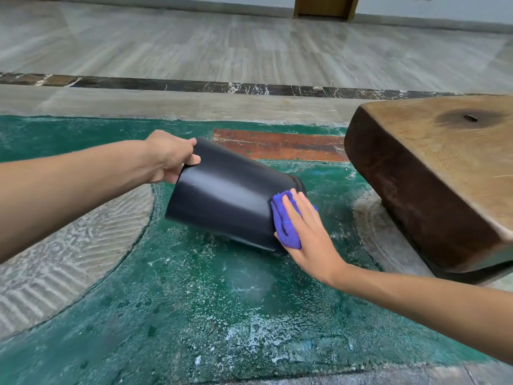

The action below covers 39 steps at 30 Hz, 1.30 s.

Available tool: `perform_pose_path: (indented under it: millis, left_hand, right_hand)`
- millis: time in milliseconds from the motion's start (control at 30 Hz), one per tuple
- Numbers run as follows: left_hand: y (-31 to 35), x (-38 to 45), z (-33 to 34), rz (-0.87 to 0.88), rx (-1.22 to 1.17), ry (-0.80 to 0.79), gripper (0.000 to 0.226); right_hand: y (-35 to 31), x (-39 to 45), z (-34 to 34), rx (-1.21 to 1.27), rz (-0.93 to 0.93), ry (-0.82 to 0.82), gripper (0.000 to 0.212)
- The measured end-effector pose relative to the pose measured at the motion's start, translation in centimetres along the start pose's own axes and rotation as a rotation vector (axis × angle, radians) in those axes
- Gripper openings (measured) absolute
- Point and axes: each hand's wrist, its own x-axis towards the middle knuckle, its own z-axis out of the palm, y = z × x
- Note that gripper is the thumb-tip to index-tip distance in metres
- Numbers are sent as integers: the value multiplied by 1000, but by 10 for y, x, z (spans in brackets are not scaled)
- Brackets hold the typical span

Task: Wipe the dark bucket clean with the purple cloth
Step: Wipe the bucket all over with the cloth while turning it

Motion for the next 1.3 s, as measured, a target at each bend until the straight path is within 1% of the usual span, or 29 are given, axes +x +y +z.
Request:
perform_pose_path:
  millis: [100,233,300,333,433,500,567,633,700,767,800,833,900,933,967,1033,1067,1133,1167,1233,1300]
  left_hand:
    - [3,0,1,18,34,-15,51]
    - [7,0,2,31,52,-21,51]
    - [9,-1,4,38,65,-20,50]
    - [10,-2,5,41,62,-24,49]
    - [13,-4,6,54,56,-37,48]
    - [15,-6,8,65,57,-45,49]
    - [17,-7,9,72,63,-52,50]
    - [19,-9,12,76,63,-55,49]
    - [23,-12,16,71,57,-47,48]
    - [29,-14,21,75,58,-29,45]
    - [31,-15,23,69,49,-22,42]
    - [34,-16,26,62,34,-11,34]
    - [37,-18,31,51,25,11,13]
    - [37,-18,33,49,34,21,13]
    - [37,-19,34,38,36,19,14]
    - [36,-20,34,10,27,6,9]
    - [34,-19,33,-1,16,3,11]
    - [30,-16,29,-14,3,1,19]
    - [28,-14,27,-16,5,0,22]
    - [24,-11,23,-20,10,-9,23]
    - [22,-9,20,-13,17,-17,26]
  right_hand:
    - [4,-12,1,-61,-98,-84,81]
    - [15,-28,0,-242,-284,-197,99]
    - [23,-28,-3,-308,-351,-215,102]
    - [25,-27,-4,-330,-384,-228,98]
    - [30,-23,-9,-426,-569,-306,75]
    - [29,-21,-11,-506,-662,-344,68]
    - [26,-19,-9,-575,-713,-338,63]
    - [21,-18,-6,-636,-797,-336,54]
    - [15,-17,-2,-697,-876,-415,45]
    - [5,-16,2,-812,-885,-518,33]
    - [-1,-17,6,-882,-861,-586,30]
    - [-4,-18,13,-958,-808,-680,31]
    - [-6,-16,26,-1067,-675,-878,36]
    - [-7,-12,28,-1079,-635,-947,37]
    - [-6,-6,27,-1049,-600,-997,37]
    - [-1,5,23,-918,-555,-1024,33]
    - [2,10,20,-813,-550,-1005,33]
    - [6,14,11,-474,-482,-953,40]
    - [4,13,4,-297,-400,-924,44]
    - [3,5,-6,31,-151,-813,51]
    - [6,-6,-13,322,156,-603,52]
